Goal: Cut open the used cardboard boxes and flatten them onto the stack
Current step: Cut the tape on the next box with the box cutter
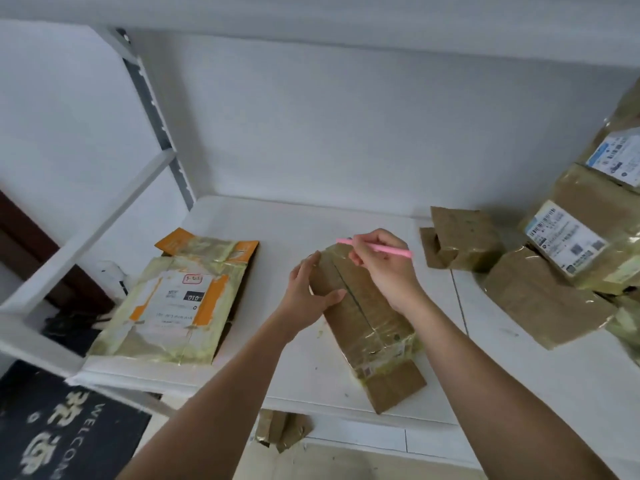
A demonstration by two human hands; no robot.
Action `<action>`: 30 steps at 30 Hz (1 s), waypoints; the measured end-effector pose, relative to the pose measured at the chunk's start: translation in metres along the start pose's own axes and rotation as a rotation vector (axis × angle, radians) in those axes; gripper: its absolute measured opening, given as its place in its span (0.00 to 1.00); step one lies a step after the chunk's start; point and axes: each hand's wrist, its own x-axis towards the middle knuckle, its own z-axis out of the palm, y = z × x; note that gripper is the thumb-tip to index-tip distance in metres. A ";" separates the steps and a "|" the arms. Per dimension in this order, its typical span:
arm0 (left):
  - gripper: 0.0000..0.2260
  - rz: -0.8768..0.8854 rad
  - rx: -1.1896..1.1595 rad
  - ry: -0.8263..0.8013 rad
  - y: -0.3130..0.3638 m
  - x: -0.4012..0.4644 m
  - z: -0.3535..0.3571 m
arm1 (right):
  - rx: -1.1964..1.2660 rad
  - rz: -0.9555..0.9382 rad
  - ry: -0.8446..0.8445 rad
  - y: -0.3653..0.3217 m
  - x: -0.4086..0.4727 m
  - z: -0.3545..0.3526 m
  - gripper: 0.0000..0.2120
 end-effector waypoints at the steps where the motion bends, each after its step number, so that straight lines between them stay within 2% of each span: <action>1: 0.38 0.010 0.012 0.005 -0.002 0.001 0.000 | -0.027 -0.003 0.013 0.008 -0.002 0.004 0.09; 4: 0.39 0.035 0.012 0.014 -0.005 0.002 0.004 | -0.127 -0.043 0.055 0.020 -0.003 0.007 0.13; 12: 0.39 0.026 0.055 -0.009 0.000 0.012 0.020 | -0.202 -0.094 0.095 0.037 0.007 -0.012 0.09; 17: 0.35 -0.004 -0.046 -0.093 -0.001 0.014 0.009 | -0.237 -0.113 0.035 0.039 0.008 -0.013 0.05; 30: 0.34 -0.015 0.036 -0.062 0.004 0.013 0.006 | -0.379 -0.141 -0.084 0.032 0.001 -0.012 0.07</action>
